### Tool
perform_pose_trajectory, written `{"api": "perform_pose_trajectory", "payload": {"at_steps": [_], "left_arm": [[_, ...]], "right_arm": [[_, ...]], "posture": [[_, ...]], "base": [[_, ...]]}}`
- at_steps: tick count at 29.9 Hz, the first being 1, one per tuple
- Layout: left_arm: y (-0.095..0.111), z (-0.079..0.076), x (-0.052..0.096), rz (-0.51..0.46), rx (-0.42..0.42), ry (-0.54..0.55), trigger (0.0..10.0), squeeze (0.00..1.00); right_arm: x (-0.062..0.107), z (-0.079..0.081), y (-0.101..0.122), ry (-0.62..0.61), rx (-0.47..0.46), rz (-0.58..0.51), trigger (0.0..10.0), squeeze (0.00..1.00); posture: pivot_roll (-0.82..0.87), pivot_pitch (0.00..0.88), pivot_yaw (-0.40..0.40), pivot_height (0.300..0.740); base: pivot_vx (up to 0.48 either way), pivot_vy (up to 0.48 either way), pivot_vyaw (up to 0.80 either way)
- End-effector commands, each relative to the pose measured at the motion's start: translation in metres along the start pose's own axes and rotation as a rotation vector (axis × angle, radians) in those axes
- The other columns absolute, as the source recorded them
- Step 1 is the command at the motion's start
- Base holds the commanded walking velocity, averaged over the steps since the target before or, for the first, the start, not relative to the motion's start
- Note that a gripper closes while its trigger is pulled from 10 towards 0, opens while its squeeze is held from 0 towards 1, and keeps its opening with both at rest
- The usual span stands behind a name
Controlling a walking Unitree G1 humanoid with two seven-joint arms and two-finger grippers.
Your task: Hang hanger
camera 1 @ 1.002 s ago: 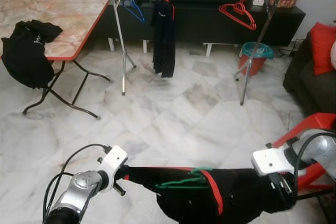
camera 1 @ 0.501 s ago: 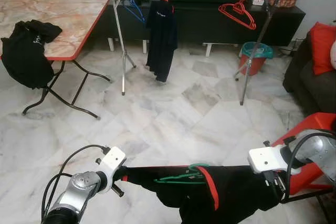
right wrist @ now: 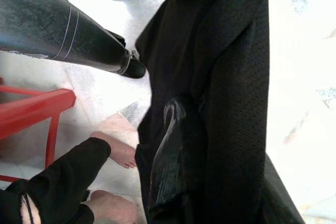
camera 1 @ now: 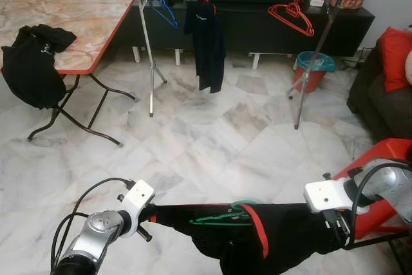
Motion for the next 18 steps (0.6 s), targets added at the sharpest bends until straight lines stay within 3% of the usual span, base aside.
{"api": "perform_pose_trajectory", "payload": {"at_steps": [1, 2, 4, 5, 18], "left_arm": [[-0.016, 0.010, 0.008, 0.068, -0.006, 0.041, 0.0, 0.00], [-0.016, 0.010, 0.008, 0.069, -0.007, 0.040, 0.0, 0.00], [0.004, 0.003, 0.004, 0.004, 0.011, -0.056, 0.0, 0.00], [0.007, 0.002, 0.004, -0.004, 0.012, -0.067, 0.0, 0.00], [0.021, 0.007, 0.005, -0.053, 0.027, -0.057, 0.0, 0.00]], "right_arm": [[0.011, -0.006, -0.005, -0.031, -0.016, 0.025, 10.0, 0.00], [0.009, -0.007, -0.006, -0.037, -0.010, 0.030, 10.0, 0.00], [-0.034, -0.015, -0.003, -0.206, -0.121, 0.001, 10.0, 0.00], [-0.039, -0.016, -0.002, -0.222, -0.132, -0.003, 10.0, 0.00], [-0.053, -0.013, 0.002, -0.222, -0.132, -0.002, 10.0, 0.00]], "posture": [[-0.03, 0.000, -0.022, 0.740], [-0.02, 0.000, -0.022, 0.740], [-0.01, 0.000, -0.014, 0.740], [-0.01, 0.000, -0.014, 0.740], [-0.01, 0.000, -0.017, 0.740]], "base": [[0.000, 0.000, 0.00], [0.000, 0.000, 0.00], [0.000, 0.000, 0.00], [0.000, 0.000, 0.00], [0.000, 0.000, 0.00]]}}
Point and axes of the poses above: a point about 5 cm out from each wrist's last joint towards the gripper, its own x axis pointing back from the gripper into the wrist, its own y axis along the axis of the wrist's last joint, z = x × y, the point moved 4 cm from there along -x, pointing out of the wrist towards the gripper, and after that the axes turned 8 degrees about -x, right-handed, at the moved point
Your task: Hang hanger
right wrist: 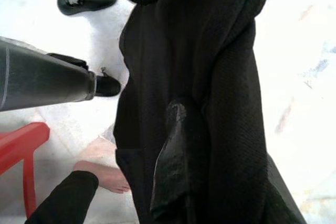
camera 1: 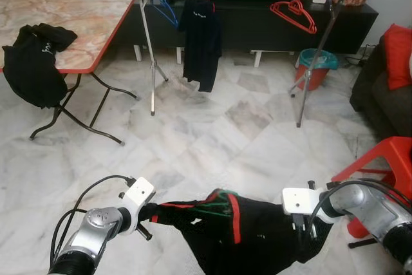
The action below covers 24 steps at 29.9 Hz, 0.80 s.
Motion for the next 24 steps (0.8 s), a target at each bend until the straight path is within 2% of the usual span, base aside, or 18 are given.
{"api": "perform_pose_trajectory", "payload": {"at_steps": [1, 6, 9, 12, 14, 16, 18, 19, 20, 22, 24], "left_arm": [[0.015, 0.006, 0.002, -0.052, 0.006, 0.013, 0.0, 0.00], [0.032, 0.007, 0.002, -0.116, 0.032, -0.004, 0.0, 0.00], [0.036, 0.003, 0.002, -0.126, 0.026, -0.036, 0.0, 0.00], [0.040, -0.002, 0.003, -0.146, 0.032, -0.071, 0.0, 0.00], [0.041, -0.003, 0.003, -0.151, 0.034, -0.082, 0.0, 0.00], [0.044, -0.007, 0.003, -0.163, 0.030, -0.106, 0.0, 0.00], [0.046, -0.010, 0.002, -0.168, 0.030, -0.119, 0.0, 0.00], [0.046, -0.010, 0.002, -0.168, 0.030, -0.119, 0.0, 0.00], [0.048, -0.010, 0.002, -0.171, 0.028, -0.124, 0.0, 0.00], [0.050, -0.011, 0.002, -0.178, 0.024, -0.133, 0.0, 0.00], [0.052, -0.011, 0.002, -0.183, 0.021, -0.136, 0.0, 0.00]], "right_arm": [[0.002, -0.005, 0.000, -0.025, -0.009, 0.001, 10.0, 0.00], [-0.009, -0.002, 0.002, -0.052, -0.019, 0.003, 10.0, 0.00], [-0.014, -0.007, 0.010, -0.113, -0.073, -0.045, 10.0, 0.00], [-0.020, -0.022, 0.023, -0.260, -0.171, -0.116, 10.0, 0.00], [-0.023, -0.026, 0.027, -0.306, -0.210, -0.141, 10.0, 0.00], [-0.025, -0.035, 0.036, -0.386, -0.305, -0.210, 10.0, 0.00], [-0.027, -0.043, 0.050, -0.449, -0.449, -0.319, 10.0, 0.00], [-0.027, -0.043, 0.050, -0.449, -0.449, -0.319, 10.0, 0.00], [-0.028, -0.046, 0.055, -0.473, -0.508, -0.347, 10.0, 0.00], [-0.033, -0.047, 0.056, -0.506, -0.556, -0.343, 10.0, 0.00], [-0.038, -0.044, 0.054, -0.513, -0.556, -0.323, 10.0, 0.00]], "posture": [[-0.01, 0.000, -0.018, 0.740], [0.00, 0.000, -0.019, 0.740], [0.00, 0.000, -0.018, 0.740], [0.00, 0.000, -0.016, 0.740], [0.00, 0.000, -0.014, 0.740], [0.00, 0.000, -0.012, 0.740], [0.00, 0.000, -0.009, 0.740], [0.00, 0.000, -0.009, 0.740], [0.01, 0.000, -0.005, 0.740], [0.01, 0.000, -0.004, 0.740], [0.01, 0.000, -0.004, 0.740]], "base": [[0.000, 0.000, 0.00], [0.000, 0.000, 0.00], [0.000, 0.000, 0.00], [0.000, 0.000, 0.00], [0.000, 0.000, 0.00], [0.000, 0.000, 0.00], [0.000, 0.000, 0.00], [0.000, 0.000, 0.00], [0.000, 0.000, 0.00], [0.000, 0.000, 0.00], [0.000, 0.000, 0.00]]}}
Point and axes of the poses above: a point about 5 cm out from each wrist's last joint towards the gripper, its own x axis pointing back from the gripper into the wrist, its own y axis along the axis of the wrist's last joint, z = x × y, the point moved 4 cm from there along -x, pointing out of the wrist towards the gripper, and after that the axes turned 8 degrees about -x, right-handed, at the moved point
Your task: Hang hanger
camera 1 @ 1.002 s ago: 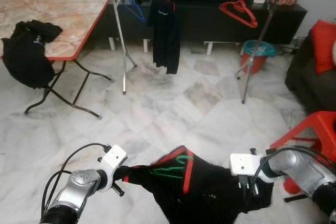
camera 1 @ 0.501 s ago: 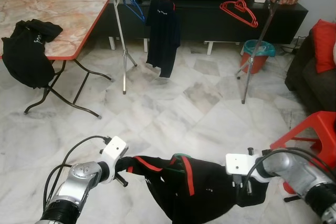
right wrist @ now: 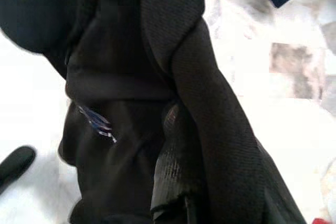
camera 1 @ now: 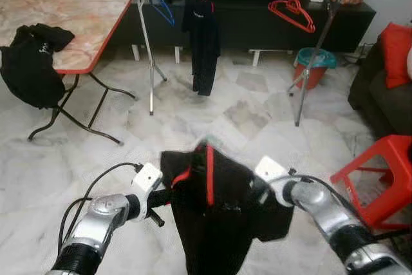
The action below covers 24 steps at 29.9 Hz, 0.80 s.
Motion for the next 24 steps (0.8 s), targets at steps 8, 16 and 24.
{"api": "perform_pose_trajectory", "payload": {"at_steps": [8, 16, 24], "left_arm": [[0.015, -0.002, -0.001, -0.044, -0.003, -0.023, 0.0, 0.00], [0.035, -0.006, -0.005, -0.097, -0.017, -0.051, 0.0, 0.00], [0.051, -0.018, 0.000, -0.156, -0.035, -0.130, 0.0, 0.00]], "right_arm": [[-0.003, -0.006, -0.009, -0.176, -0.171, -0.050, 10.0, 0.00], [-0.010, -0.001, 0.017, -0.241, -0.364, -0.235, 10.0, 0.00], [-0.013, 0.008, -0.011, -0.290, -0.407, -0.130, 10.0, 0.00]], "posture": [[0.04, 0.000, -0.006, 0.740], [0.06, 0.000, 0.024, 0.740], [0.08, 0.000, 0.039, 0.740]], "base": [[0.000, 0.000, 0.00], [0.000, 0.000, 0.00], [0.000, 0.000, 0.00]]}}
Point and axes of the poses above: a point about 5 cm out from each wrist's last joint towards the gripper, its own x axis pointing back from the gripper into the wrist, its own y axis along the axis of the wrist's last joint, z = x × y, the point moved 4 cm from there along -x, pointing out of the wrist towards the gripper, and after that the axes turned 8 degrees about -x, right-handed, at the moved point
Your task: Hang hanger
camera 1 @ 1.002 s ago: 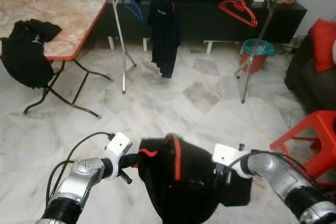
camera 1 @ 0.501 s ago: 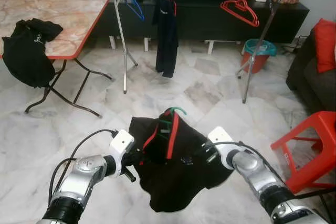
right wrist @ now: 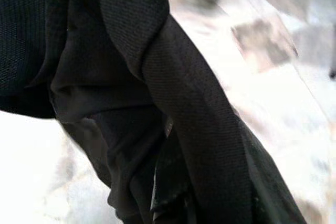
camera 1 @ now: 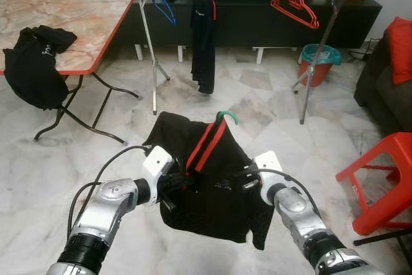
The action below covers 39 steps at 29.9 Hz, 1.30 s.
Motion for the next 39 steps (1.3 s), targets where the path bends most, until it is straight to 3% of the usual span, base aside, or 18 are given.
{"api": "perform_pose_trajectory", "payload": {"at_steps": [1, 2, 3, 4, 9, 16, 17, 25, 29, 31, 35, 37, 39], "left_arm": [[-0.002, -0.006, 0.002, 0.009, 0.003, -0.036, 0.0, 0.00], [-0.004, -0.006, 0.003, 0.020, -0.001, -0.035, 0.0, 0.00], [-0.007, -0.005, 0.004, 0.034, -0.001, -0.032, 1.2, 0.00], [-0.014, -0.004, 0.007, 0.066, -0.008, -0.025, 10.0, 0.00], [-0.028, 0.001, 0.012, 0.144, -0.037, 0.018, 10.0, 0.00], [-0.032, -0.004, 0.018, 0.146, -0.037, 0.009, 10.0, 0.00], [-0.031, -0.004, 0.017, 0.136, -0.036, 0.016, 10.0, 1.00], [-0.026, -0.006, 0.011, 0.098, -0.039, 0.016, 10.0, 1.00], [-0.021, -0.008, 0.017, 0.086, -0.045, -0.009, 10.0, 1.00], [-0.018, 0.003, 0.024, 0.084, -0.062, 0.045, 10.0, 1.00], [-0.012, 0.056, 0.044, 0.080, -0.107, 0.354, 10.0, 1.00], [-0.010, 0.063, 0.047, 0.075, -0.105, 0.395, 10.0, 1.00], [-0.002, 0.086, 0.061, 0.053, -0.112, 0.544, 10.0, 1.00]], "right_arm": [[-0.001, -0.003, 0.006, -0.034, -0.053, -0.037, 10.0, 0.00], [-0.001, -0.003, 0.009, -0.037, -0.061, -0.053, 10.0, 0.00], [-0.001, -0.003, 0.012, -0.040, -0.069, -0.074, 10.0, 0.00], [-0.001, -0.002, 0.020, -0.040, -0.084, -0.120, 10.0, 0.00], [-0.002, -0.001, 0.036, -0.040, -0.095, -0.196, 10.0, 0.00], [-0.002, -0.002, 0.045, -0.056, -0.108, -0.237, 10.0, 0.00], [-0.002, -0.001, 0.045, -0.054, -0.108, -0.241, 10.0, 0.00], [-0.001, 0.003, 0.039, -0.035, -0.101, -0.239, 10.0, 0.00], [0.001, 0.005, 0.039, -0.006, -0.088, -0.256, 10.0, 0.00], [0.003, 0.003, 0.043, 0.007, -0.051, -0.274, 10.0, 0.00], [0.007, -0.007, 0.054, 0.060, 0.005, -0.321, 10.0, 0.00], [0.008, -0.007, 0.055, 0.074, 0.014, -0.324, 10.0, 0.00], [0.011, -0.013, 0.060, 0.108, 0.063, -0.332, 10.0, 0.00]], "posture": [[0.08, 0.000, 0.043, 0.740], [0.08, 0.000, 0.044, 0.740], [0.08, 0.000, 0.047, 0.740], [0.08, 0.000, 0.049, 0.740], [0.09, 0.000, 0.052, 0.740], [0.09, 0.000, 0.064, 0.740], [0.09, 0.000, 0.064, 0.740], [0.08, 0.000, 0.070, 0.740], [0.08, 0.000, 0.069, 0.740], [0.08, 0.000, 0.069, 0.740], [0.08, 0.000, 0.063, 0.740], [0.08, 0.000, 0.063, 0.740], [0.07, 0.000, 0.058, 0.740]], "base": [[0.000, 0.000, 0.00], [0.000, 0.000, 0.00], [0.000, 0.000, 0.00], [0.000, 0.000, 0.00], [0.000, 0.000, 0.00], [0.000, 0.000, 0.00], [0.000, 0.000, 0.00], [0.000, 0.000, 0.00], [0.000, 0.000, 0.00], [0.000, 0.000, 0.00], [0.000, 0.000, 0.00], [0.000, 0.000, 0.00], [0.000, 0.000, 0.00]]}}
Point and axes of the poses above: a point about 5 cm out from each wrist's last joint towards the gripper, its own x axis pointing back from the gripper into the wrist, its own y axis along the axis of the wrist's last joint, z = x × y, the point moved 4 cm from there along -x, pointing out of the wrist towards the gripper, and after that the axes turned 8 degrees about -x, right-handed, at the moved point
